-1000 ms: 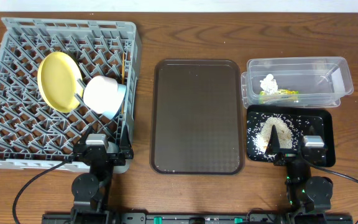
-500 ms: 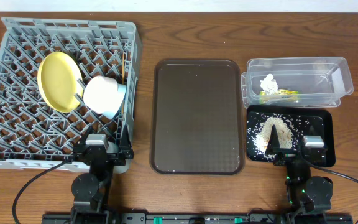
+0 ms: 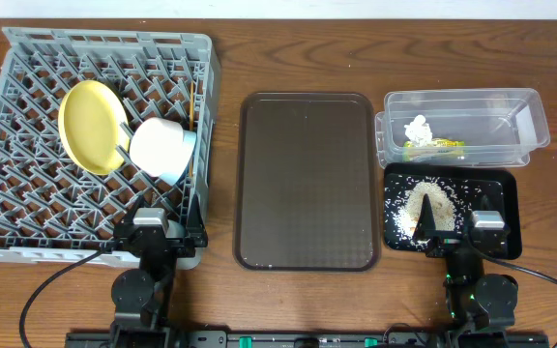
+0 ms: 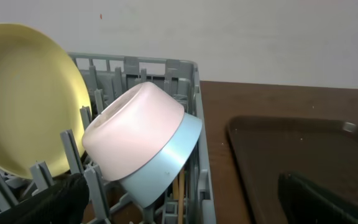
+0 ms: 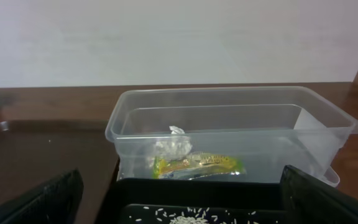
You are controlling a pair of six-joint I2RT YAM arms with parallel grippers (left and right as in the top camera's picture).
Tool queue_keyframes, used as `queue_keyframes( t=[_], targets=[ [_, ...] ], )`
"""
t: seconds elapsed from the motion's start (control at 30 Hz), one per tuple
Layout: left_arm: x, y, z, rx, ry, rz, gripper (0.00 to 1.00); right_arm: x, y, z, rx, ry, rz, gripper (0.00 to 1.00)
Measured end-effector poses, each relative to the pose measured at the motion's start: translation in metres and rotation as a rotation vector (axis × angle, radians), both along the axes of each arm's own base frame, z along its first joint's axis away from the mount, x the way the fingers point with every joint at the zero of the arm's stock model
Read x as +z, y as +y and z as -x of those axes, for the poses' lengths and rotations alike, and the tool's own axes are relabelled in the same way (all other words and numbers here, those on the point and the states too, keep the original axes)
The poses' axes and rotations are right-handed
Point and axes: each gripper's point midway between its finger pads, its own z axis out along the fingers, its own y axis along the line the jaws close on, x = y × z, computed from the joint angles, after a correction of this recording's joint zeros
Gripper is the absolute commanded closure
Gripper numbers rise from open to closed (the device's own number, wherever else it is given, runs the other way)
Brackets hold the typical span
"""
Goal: Sort waste into correct bins and load items into the dishwasher
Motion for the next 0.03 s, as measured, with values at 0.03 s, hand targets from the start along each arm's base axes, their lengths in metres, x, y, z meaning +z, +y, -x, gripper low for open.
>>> queue_keyframes(
  t=[0.03],
  targets=[
    [0.0000,0.0000,0.0000,0.000,0.000,0.000,0.02,0.0000,0.0000,0.0000,0.000,0.000,0.000,0.01]
  ],
)
